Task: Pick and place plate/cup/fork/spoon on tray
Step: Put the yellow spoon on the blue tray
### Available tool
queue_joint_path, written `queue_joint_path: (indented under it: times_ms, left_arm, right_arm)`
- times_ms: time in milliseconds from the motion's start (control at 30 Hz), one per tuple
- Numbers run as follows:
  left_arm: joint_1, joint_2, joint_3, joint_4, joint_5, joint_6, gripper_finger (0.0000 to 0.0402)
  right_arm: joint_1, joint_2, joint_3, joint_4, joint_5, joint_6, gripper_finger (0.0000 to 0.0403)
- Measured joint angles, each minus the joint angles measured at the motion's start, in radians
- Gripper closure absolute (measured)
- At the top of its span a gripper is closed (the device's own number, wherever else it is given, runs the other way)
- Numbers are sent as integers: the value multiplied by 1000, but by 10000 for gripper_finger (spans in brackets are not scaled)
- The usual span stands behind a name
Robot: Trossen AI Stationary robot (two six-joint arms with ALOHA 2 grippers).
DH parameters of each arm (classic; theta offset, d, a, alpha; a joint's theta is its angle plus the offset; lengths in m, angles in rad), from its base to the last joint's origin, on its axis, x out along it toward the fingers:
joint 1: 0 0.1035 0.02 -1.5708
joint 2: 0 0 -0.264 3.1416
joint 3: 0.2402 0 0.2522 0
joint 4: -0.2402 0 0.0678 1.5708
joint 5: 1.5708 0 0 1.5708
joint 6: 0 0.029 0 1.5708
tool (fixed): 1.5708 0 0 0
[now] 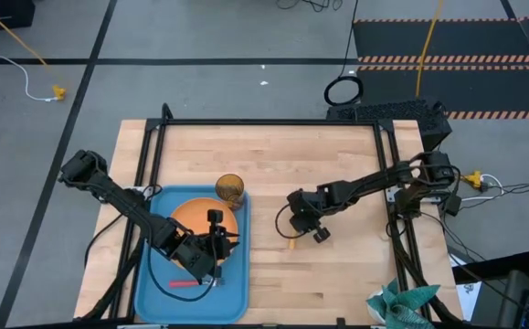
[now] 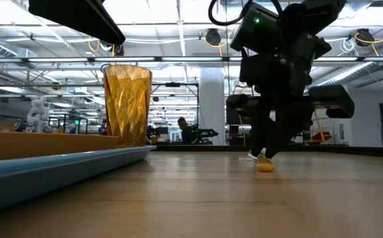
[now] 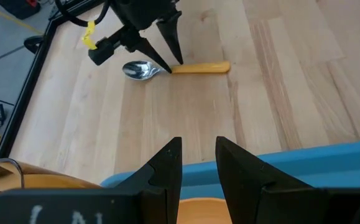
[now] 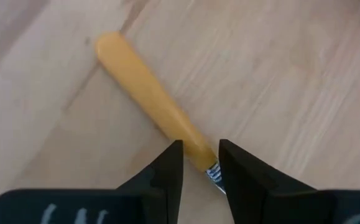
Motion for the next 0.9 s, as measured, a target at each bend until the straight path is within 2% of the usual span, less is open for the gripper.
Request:
queue_joint_path:
  times_ms: [200,300,500,767,900]
  left_arm:
    - [0,0,0,0,0,1,300]
    - [0,0,0,0,0,2,300]
    - [0,0,0,22,0,20,300]
    - [0,0,0,29,0,46,300]
    - [0,0,0,30,0,46,300]
  right_arm:
    - [18,-1,0,0,36,276,310]
    - [31,-1,0,0,53,331,310]
    - [65,-1,21,-21,56,219,306]
    - [52,-1,72,-12,51,40,260]
    - [20,-2,73,-75,21,-19,246]
